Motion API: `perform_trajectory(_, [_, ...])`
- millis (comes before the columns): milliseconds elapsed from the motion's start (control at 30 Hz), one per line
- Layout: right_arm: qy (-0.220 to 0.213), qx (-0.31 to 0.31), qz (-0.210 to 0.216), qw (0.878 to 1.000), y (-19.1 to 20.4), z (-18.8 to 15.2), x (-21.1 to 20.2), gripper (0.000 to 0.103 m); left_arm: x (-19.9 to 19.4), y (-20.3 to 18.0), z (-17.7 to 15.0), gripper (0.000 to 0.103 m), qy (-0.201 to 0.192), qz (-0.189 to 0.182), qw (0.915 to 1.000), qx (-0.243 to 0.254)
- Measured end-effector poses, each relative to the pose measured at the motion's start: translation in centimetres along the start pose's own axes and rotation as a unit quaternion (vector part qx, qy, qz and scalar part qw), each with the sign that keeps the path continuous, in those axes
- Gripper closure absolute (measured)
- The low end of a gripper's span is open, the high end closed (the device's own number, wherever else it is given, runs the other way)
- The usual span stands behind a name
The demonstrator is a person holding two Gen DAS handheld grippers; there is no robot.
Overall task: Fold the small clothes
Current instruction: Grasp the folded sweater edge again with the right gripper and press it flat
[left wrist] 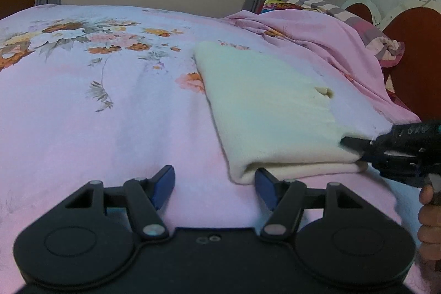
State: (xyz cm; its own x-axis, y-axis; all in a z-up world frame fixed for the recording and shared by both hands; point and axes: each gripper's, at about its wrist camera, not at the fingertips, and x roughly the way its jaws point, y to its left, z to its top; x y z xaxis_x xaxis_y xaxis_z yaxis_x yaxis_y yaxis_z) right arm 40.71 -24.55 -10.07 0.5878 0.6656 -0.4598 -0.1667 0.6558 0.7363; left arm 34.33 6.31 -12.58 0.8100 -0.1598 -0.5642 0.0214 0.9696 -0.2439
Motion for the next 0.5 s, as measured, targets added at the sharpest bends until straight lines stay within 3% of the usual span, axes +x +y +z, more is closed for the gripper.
perform_trajectory(200, [-0.052, -0.023, 0.007, 0.998, 0.3, -0.2, -3.4, 0.098, -0.3, 0.0, -0.2, 0.038, -0.005, -0.003, 1.0, -0.002])
perform_trajectory(300, [-0.033, -0.02, -0.019, 0.999, -0.5, -1.1, -1.8, 0.098, -0.2, 0.0, -0.2, 0.038, -0.005, -0.002, 1.0, -0.001])
perform_trajectory(433, [-0.033, -0.015, 0.0, 0.999, -0.2, -1.0, -1.6, 0.098, -0.7, 0.3, -0.3, 0.038, -0.01, -0.007, 0.9998, -0.013])
perform_trajectory(500, [-0.029, -0.023, -0.015, 0.999, 0.0, -1.0, -1.4, 0.098, -0.9, 0.8, -0.4, 0.038, -0.012, -0.014, 0.9995, -0.026])
